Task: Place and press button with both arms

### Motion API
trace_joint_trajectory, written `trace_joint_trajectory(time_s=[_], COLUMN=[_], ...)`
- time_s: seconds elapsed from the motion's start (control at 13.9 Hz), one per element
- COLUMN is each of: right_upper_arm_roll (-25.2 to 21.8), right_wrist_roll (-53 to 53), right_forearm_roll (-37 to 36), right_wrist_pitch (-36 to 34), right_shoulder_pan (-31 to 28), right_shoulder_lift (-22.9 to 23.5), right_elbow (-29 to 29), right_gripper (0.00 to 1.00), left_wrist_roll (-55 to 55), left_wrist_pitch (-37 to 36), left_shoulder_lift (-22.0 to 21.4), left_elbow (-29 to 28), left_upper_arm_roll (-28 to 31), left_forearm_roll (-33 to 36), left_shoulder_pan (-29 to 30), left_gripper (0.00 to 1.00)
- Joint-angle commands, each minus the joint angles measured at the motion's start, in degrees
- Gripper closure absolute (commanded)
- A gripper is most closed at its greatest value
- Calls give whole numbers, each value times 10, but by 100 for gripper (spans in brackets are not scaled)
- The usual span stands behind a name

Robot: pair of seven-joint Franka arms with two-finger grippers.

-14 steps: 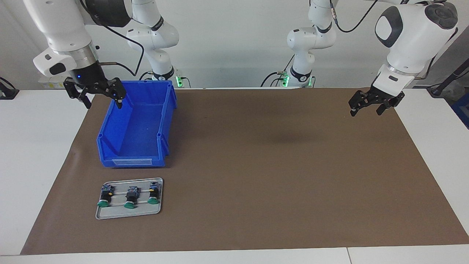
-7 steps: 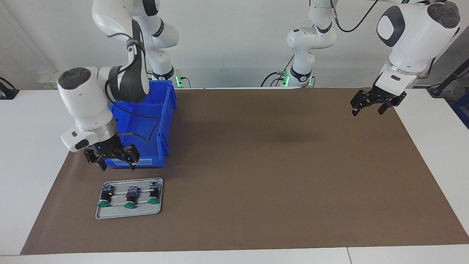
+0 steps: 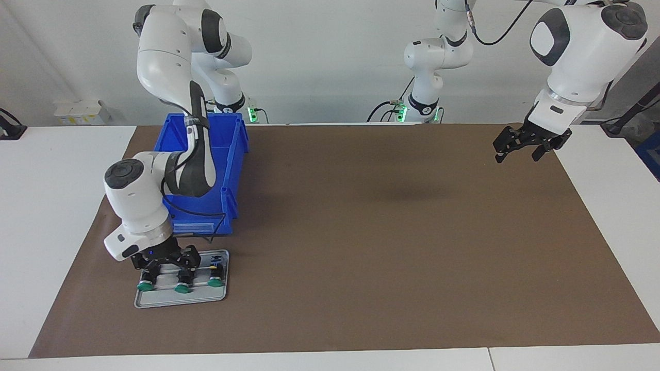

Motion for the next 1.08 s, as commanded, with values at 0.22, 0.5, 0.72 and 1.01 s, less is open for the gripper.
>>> trace_joint_trajectory(time_s=[0.22,0.5,0.72,1.01], right_upper_arm_roll=[0,0,-1,-3], right_wrist_roll=[-44,-51,-66,-35], right_forearm_roll=[42,42,42,38], right_wrist_pitch=[26,31,20,8], right_shoulder_pan=[2,-2,-4,4], right_shoulder_lift=[9,10,9,5], right_elbow=[-26,-41,-32,-19], right_gripper=[5,26,100,100], left_wrist_roll=[5,6,5,6], left_wrist_pitch=[-2,-2,-2,-1], left_shoulder_lift=[-16,-16,-16,-16], left_elbow=[-17,-17,-17,-17], left_upper_arm_roll=[-2,-2,-2,-2], left_forearm_roll=[-4,-4,-4,-4], left_shoulder_pan=[6,6,6,6], left_gripper=[0,0,0,0])
